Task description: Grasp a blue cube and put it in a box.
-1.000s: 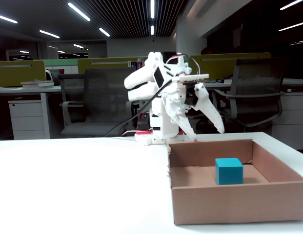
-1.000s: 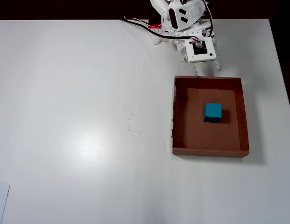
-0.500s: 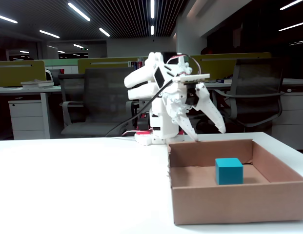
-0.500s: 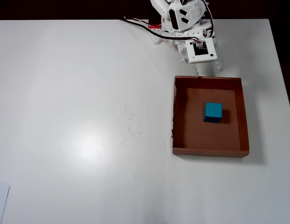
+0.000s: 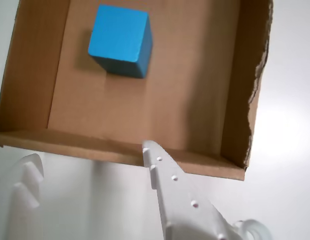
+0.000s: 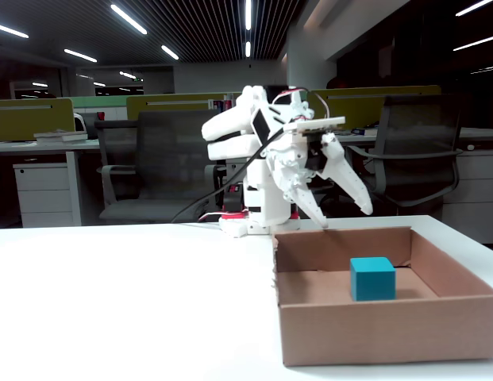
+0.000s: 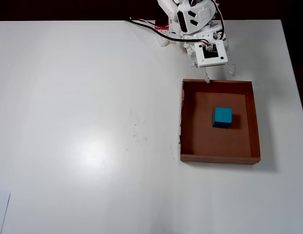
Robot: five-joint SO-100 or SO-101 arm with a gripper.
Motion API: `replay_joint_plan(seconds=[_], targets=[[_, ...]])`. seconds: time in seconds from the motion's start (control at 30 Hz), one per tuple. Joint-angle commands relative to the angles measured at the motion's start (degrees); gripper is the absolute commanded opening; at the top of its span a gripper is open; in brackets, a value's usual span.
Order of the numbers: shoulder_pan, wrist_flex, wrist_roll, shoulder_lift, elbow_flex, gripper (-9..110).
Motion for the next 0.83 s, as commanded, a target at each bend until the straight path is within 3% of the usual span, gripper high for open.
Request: replay_joint_plan(seconds=[0.0, 0.2, 0.8], targets=[[4.6, -2.6, 0.1, -0.3, -0.4, 25], [9.8, -5.2, 0.1, -0.4, -0.4, 25], [12.1, -3.0, 3.7, -0.4, -0.3, 26]])
